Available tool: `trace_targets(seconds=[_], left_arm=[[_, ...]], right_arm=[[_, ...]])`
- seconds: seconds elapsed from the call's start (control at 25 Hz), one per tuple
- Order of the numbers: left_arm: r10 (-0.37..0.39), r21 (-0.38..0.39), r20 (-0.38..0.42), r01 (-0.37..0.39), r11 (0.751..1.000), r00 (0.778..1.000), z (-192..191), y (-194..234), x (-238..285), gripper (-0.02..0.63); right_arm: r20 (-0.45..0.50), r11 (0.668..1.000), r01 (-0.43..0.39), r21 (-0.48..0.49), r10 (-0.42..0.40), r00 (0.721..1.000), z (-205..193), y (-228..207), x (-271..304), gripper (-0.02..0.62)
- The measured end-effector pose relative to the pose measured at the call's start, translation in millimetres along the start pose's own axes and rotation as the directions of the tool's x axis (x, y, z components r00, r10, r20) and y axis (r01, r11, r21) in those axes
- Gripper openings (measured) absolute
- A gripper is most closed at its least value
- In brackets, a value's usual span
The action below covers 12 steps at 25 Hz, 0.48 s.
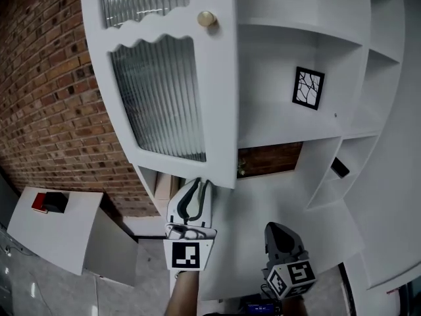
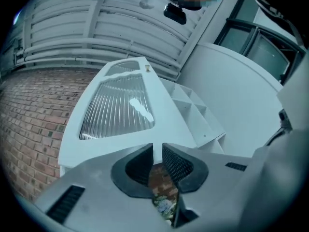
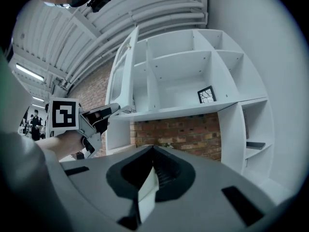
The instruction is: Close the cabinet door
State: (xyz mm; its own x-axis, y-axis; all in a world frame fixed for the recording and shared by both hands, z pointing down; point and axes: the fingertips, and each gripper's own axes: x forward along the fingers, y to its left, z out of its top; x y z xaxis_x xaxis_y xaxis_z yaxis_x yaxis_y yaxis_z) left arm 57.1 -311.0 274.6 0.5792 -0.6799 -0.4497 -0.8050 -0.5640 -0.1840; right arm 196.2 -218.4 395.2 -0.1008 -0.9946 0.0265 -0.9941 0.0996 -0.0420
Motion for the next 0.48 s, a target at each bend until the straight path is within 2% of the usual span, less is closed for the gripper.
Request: trace_targets(seconds=[0.2,0.48], left_arm=[[-0.001,-0.024,0.016,0.001,1.000,1.000,-6.5,1.1,3.6,0.058],[0.003,-0.100,0.030,0.000,0.995,1.000,-12.3,13.3,17.1,0.034]], right_arm=[[-0.018,1.000,0.021,0.016,-0.021,1.000,-6.3,-14.9,5.8,0.000],[-0.036,1.000,0.027,0.009,-0.027,0.999,-9.3,-17.9,15.5,0.000]])
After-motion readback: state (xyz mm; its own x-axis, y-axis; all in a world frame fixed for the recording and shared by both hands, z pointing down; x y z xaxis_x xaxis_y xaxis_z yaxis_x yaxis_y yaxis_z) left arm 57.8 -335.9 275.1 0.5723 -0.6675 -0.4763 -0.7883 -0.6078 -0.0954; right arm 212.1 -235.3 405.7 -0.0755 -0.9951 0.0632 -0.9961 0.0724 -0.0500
